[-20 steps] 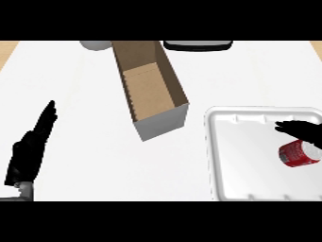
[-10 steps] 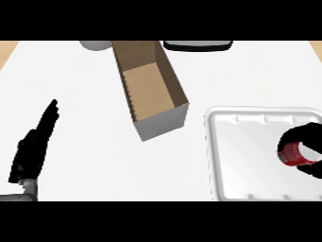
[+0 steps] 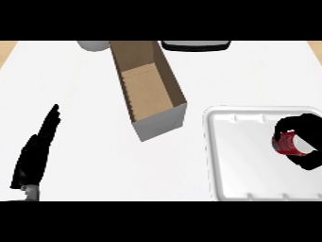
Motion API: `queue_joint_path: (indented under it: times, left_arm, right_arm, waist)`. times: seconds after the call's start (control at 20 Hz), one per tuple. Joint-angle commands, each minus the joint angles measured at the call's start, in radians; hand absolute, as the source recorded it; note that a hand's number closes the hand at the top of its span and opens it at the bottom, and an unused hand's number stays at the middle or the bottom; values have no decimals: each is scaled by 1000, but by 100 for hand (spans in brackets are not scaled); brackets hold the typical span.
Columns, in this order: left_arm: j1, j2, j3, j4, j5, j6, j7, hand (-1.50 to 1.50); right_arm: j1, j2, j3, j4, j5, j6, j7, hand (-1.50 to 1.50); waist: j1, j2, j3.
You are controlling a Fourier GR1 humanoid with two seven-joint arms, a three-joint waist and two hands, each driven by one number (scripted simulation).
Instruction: Pick the can from the tray and place it in the cardboard box
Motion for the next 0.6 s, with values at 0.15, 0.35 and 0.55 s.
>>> queue_joint_path:
  times: [0.15, 0.35, 0.55]
  left_arm:
    - [20, 15, 33, 2, 3, 12, -5, 0]
    - [-1, 17, 37, 21, 4, 6, 3, 0]
    - [-18, -6, 8, -14, -12, 15, 34, 0]
  right_arm:
    - [66, 227, -113, -65, 83, -131, 590, 150]
    - [113, 357, -34, -278, 207, -171, 850, 150]
    - [125, 450, 56, -515, 321, -93, 1080, 150]
  waist:
    - [-41, -14, -5]
    - [-43, -12, -5]
    - [-21, -8, -2]
